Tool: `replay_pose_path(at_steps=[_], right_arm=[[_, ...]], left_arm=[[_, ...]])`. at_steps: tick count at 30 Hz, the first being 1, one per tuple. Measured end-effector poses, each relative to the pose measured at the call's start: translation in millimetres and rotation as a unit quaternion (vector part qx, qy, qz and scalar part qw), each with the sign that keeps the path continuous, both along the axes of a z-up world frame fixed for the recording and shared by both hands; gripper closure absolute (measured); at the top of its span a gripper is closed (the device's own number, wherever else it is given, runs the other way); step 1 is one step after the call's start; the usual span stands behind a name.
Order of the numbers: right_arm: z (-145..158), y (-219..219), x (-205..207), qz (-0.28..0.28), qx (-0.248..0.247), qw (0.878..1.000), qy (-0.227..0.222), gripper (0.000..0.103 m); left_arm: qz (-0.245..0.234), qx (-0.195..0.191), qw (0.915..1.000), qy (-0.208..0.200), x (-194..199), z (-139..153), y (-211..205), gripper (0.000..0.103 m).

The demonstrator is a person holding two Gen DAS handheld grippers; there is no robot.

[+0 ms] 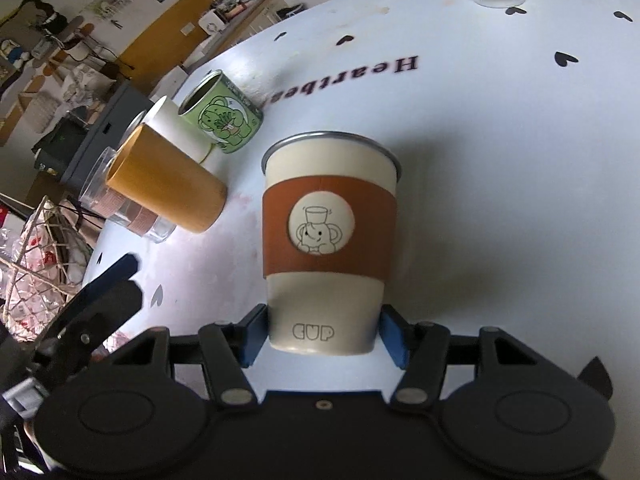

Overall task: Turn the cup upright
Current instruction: 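Lift the paper cup with the right tool and rotate it upright, then lower the upright paper cup beside the orange cup and open the right tool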

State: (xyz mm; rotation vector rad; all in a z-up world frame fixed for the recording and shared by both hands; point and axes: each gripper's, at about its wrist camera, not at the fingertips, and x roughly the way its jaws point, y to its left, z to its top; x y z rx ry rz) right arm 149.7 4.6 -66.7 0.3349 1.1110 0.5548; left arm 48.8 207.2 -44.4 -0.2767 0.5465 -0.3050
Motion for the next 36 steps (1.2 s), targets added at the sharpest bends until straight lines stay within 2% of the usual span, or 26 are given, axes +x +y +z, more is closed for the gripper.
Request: replay_pose_path(at_steps=[3, 5, 11, 16, 21, 23, 26, 28, 31, 33, 36], right_arm=[[-3.1, 0.9, 1.2, -0.006, 0.008, 1.0, -0.001, 0.039], [-3.9, 0.7, -0.3, 0.005, 0.02, 1.0, -0.01, 0.028], [-7.5, -9.3, -12.4, -0.003, 0.032, 0.999, -0.039, 0.028], [-7.9, -12.7, -21.9, -0.005, 0.03, 0.998, -0.061, 0.034], [-8.4, -12.0, -27.2, 0.005, 0.037, 0.997, -0.069, 0.042], [-6.8, -9.6, -30.7, 0.009, 0.031, 0.996, -0.079, 0.044], [-4.0, -6.8, -34.9, 0.012, 0.021, 0.995, -0.095, 0.044], [-3.2, -4.5, -36.5, 0.015, 0.014, 0.994, -0.106, 0.045], [-2.8, 3.4, -38.6, 0.014, -0.013, 0.992, -0.128, 0.045], [-4.5, 10.4, -39.5, 0.009, -0.042, 0.989, -0.142, 0.045], [-4.0, 14.4, -43.0, 0.0, -0.067, 0.984, -0.164, 0.045]], left_arm=[[-0.027, -0.045, 0.9974, 0.049, 25.5, -1.9, -6.3, 0.001], [-0.03, -0.073, 0.9931, 0.086, 46.8, -6.1, -11.3, 0.001], [-0.039, -0.111, 0.9804, 0.158, 88.4, -22.7, -24.0, 0.001], [-0.05, -0.118, 0.9731, 0.191, 109.3, -30.4, -40.0, 0.003], [-0.067, -0.106, 0.9701, 0.208, 119.5, -39.9, -54.2, 0.014], [-0.071, -0.097, 0.97, 0.211, 122.0, -44.0, -57.5, 0.023], [-0.08, -0.085, 0.9758, 0.185, 115.8, -39.1, -57.6, 0.023], [-0.09, -0.053, 0.9858, 0.132, 102.8, -28.3, -60.5, 0.023], [-0.094, 0.007, 0.9937, 0.059, 83.7, -13.4, -67.8, 0.024], [-0.087, 0.054, 0.9946, 0.02, 75.2, -7.6, -73.7, 0.024], [-0.057, 0.128, 0.9895, -0.036, 70.6, -5.0, -81.9, 0.024]])
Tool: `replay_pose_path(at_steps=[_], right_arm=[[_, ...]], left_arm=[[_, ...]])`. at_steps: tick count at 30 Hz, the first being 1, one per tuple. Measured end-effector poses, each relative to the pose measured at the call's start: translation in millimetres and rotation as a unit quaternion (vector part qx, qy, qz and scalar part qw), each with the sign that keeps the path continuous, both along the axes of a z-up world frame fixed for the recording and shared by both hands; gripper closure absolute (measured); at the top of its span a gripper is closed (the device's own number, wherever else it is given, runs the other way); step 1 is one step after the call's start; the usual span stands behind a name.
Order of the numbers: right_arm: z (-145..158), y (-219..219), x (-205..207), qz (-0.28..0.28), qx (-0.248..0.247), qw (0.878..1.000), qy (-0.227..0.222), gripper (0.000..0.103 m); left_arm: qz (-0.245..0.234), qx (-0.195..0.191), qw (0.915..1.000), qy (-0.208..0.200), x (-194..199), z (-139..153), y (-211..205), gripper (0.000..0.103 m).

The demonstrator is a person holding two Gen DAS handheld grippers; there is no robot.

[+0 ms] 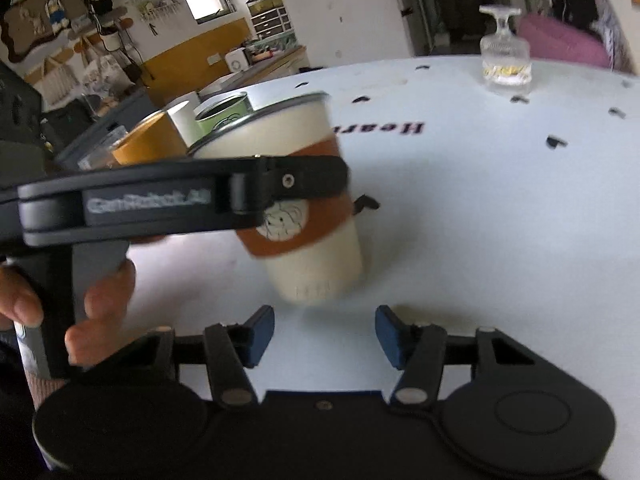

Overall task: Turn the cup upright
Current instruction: 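Lower the upright paper cup beside the orange cup and open the right tool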

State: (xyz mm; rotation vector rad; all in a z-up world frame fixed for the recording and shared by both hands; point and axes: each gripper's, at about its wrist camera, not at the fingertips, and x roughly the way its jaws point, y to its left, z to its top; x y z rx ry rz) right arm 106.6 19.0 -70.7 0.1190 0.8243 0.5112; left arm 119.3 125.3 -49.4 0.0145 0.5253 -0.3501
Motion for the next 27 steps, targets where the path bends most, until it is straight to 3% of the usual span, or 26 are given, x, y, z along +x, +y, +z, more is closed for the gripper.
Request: replay_pose_path(at_steps=[3, 7, 16, 24, 27], right_arm=[[-0.3, -3.2, 0.1, -0.004, 0.002, 1.0, -0.004, 0.045], [-1.8, -7.6, -0.8, -0.009, 0.008, 1.0, -0.003, 0.045], [-0.1, -10.2, -4.5, -0.016, 0.011, 1.0, -0.011, 0.045], [8.3, -9.7, -10.6, -0.017, 0.009, 0.999, -0.035, 0.045], [10.9, -9.8, -11.9, -0.021, 0.01, 0.999, -0.042, 0.044]], left_arm=[[0.038, 0.04, 0.9974, -0.046, 7.3, -1.5, -0.3, 0.025], [0.103, 0.081, 0.9875, -0.086, 29.9, -4.6, -1.1, 0.025], [0.176, 0.073, 0.978, -0.086, 69.3, -14.9, 7.9, 0.025], [0.2, 0.107, 0.9704, -0.083, 74.9, -22.1, 7.5, 0.024], [0.187, 0.108, 0.9733, -0.078, 75.7, -19.8, 5.9, 0.014]])
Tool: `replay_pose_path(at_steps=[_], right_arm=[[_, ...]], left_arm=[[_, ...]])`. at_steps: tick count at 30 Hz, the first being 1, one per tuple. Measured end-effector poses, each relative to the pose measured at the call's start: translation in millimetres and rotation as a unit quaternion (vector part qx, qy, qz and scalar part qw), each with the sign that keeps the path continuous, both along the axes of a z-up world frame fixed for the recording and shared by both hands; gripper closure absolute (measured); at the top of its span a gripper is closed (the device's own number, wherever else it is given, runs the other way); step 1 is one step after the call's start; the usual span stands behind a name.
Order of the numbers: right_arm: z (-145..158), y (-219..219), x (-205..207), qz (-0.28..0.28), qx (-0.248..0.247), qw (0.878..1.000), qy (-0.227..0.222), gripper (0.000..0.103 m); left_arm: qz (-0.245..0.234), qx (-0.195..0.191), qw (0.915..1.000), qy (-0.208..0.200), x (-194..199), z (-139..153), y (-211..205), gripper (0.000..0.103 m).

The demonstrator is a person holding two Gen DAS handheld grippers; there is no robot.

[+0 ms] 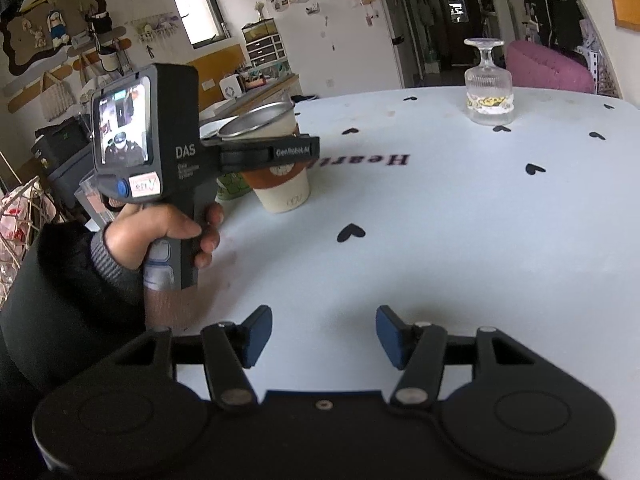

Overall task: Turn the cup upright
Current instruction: 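Lower the upright paper cup beside the orange cup and open the right tool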

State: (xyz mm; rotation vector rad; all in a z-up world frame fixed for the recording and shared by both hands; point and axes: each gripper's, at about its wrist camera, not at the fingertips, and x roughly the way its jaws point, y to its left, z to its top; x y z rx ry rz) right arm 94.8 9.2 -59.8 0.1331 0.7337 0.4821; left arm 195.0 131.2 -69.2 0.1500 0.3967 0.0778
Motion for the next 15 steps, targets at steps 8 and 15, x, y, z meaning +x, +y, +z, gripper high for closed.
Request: replay_pose_path(at_steps=[8, 15], right_arm=[[20.0, -3.1, -11.9, -0.019, 0.007, 0.998, -0.056, 0.038], [39.4, -9.4, -24.8, -0.041, 0.016, 0.993, -0.11, 0.035]], left_arm=[[-0.038, -0.02, 0.9991, -0.004, -24.8, 19.0, -6.1, 0.004], [-0.061, -0.023, 0.9965, -0.052, -57.7, 47.6, -12.3, 0.0]])
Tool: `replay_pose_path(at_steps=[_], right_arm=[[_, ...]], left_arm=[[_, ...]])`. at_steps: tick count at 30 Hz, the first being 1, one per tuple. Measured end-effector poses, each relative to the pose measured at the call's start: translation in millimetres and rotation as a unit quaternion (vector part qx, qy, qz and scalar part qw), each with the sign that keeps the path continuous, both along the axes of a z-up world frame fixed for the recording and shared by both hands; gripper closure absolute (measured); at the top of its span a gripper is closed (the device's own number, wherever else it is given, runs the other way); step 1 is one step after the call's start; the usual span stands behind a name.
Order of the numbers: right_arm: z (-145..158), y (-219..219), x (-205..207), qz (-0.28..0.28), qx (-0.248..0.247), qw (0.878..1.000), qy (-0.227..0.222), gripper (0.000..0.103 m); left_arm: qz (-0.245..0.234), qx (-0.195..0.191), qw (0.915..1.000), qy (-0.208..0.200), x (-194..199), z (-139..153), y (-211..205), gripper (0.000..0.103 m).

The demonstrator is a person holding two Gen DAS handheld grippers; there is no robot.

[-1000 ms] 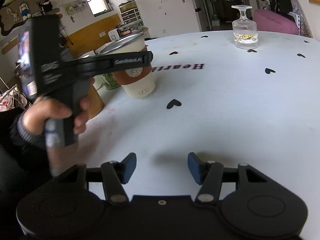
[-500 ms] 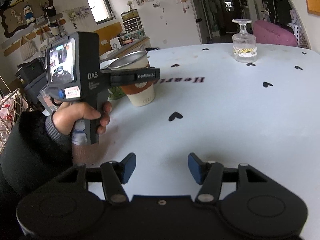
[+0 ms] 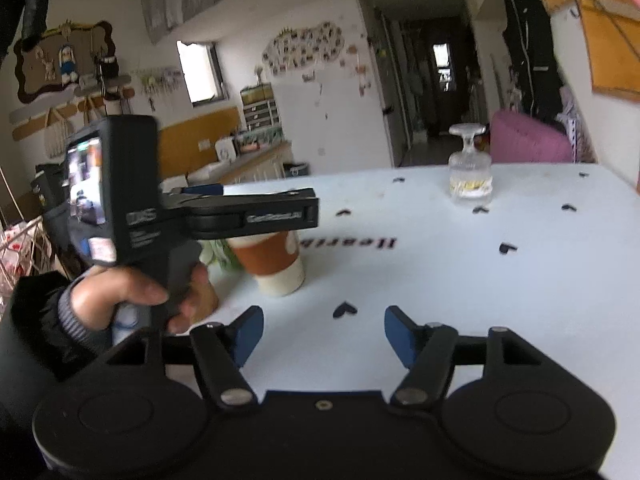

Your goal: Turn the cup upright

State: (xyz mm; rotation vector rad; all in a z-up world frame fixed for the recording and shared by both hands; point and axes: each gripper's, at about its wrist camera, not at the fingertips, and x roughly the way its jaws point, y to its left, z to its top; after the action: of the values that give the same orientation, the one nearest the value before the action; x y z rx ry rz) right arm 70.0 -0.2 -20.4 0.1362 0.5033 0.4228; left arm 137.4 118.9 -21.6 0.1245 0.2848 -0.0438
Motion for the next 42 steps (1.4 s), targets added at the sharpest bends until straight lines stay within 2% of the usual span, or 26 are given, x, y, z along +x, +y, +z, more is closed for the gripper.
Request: replay_pose_path(at_steps=[7, 18, 24, 26, 31, 42], right_arm=[[7.3, -1.9, -8.3, -0.022, 0.0, 0.999, -0.03, 0.033], [9.6, 7.0, -18.5, -0.046, -0.014, 0.997, -0.061, 0.026], [8.5, 13.5, -25.1, -0.044, -0.017, 0.997, -0.067, 0.015], [8.2, 14.7, -26.2, -0.047, -0.019, 0.996, -0.07, 0.007], [7.1, 15.7, -31.0, -0.065, -0.026, 0.995, -0.073, 0.001], [1.6, 21.2, -38.0, -0.076, -0.058, 0.992, -0.08, 0.0]], left_arm=[[-0.002, -0.02, 0.9998, 0.009, -43.8, 11.8, 16.4, 0.0], [0.033, -0.049, 0.9977, 0.033, -99.1, 7.2, 60.1, 0.0], [0.054, -0.065, 0.9954, 0.046, -114.3, 3.1, 77.8, 0.0], [0.06, -0.068, 0.9946, 0.05, -120.1, -0.4, 84.0, 0.0], [0.079, -0.071, 0.9925, 0.06, -127.4, -5.4, 93.1, 0.0], [0.081, -0.069, 0.9922, 0.065, -137.1, -9.4, 94.1, 0.0]])
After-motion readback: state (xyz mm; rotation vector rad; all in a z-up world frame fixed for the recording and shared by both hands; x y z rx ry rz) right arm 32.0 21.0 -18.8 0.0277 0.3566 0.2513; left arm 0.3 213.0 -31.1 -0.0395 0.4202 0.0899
